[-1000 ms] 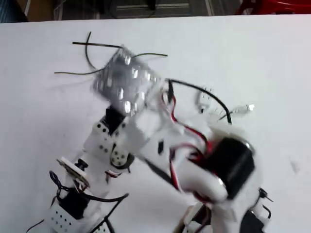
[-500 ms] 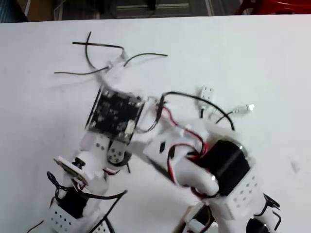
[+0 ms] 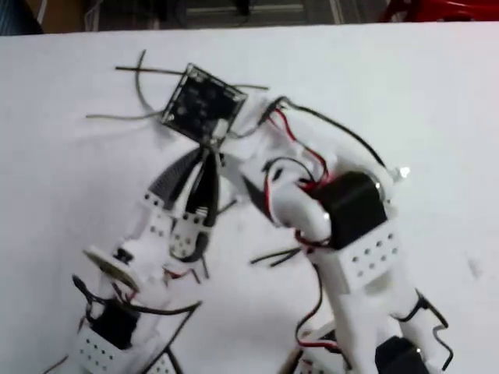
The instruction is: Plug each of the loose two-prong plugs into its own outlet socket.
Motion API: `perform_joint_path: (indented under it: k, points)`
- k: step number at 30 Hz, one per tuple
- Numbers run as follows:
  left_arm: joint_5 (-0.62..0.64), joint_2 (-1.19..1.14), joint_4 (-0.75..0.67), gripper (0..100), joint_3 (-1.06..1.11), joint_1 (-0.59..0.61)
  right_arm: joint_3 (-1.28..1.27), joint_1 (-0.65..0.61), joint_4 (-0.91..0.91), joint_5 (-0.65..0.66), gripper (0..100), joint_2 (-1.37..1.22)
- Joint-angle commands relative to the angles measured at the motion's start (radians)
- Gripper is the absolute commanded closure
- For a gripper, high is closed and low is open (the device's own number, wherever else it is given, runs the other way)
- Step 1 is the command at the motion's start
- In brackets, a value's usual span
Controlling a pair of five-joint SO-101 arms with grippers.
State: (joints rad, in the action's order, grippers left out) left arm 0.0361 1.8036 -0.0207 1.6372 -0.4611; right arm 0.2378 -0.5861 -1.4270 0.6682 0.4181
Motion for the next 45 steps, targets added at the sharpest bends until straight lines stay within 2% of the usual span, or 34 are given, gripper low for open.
perform_joint_path:
  k: [1,11,15,20,29,45]
  points:
    - [-0.003,0.015,-0.017,98,-0.026,-0.005,0.015,-0.008,0.033,0.005,97.9,0.031]
    - [-0.003,0.015,0.018,98,-0.026,-0.008,0.167,-0.249,-0.081,-0.003,97.9,0.137]
    - [-0.003,0.015,0.025,98,-0.026,-0.007,0.114,-0.265,-0.054,-0.003,97.9,0.116]
    - [-0.003,0.015,0.025,98,-0.026,-0.005,0.072,-0.179,-0.042,0.003,97.9,0.045]
    - [-0.005,0.015,0.025,98,-0.026,-0.005,0.068,0.045,0.082,0.006,97.9,-0.093]
    - [-0.006,0.015,0.025,98,-0.025,-0.005,0.075,0.09,0.085,0.006,97.9,-0.114]
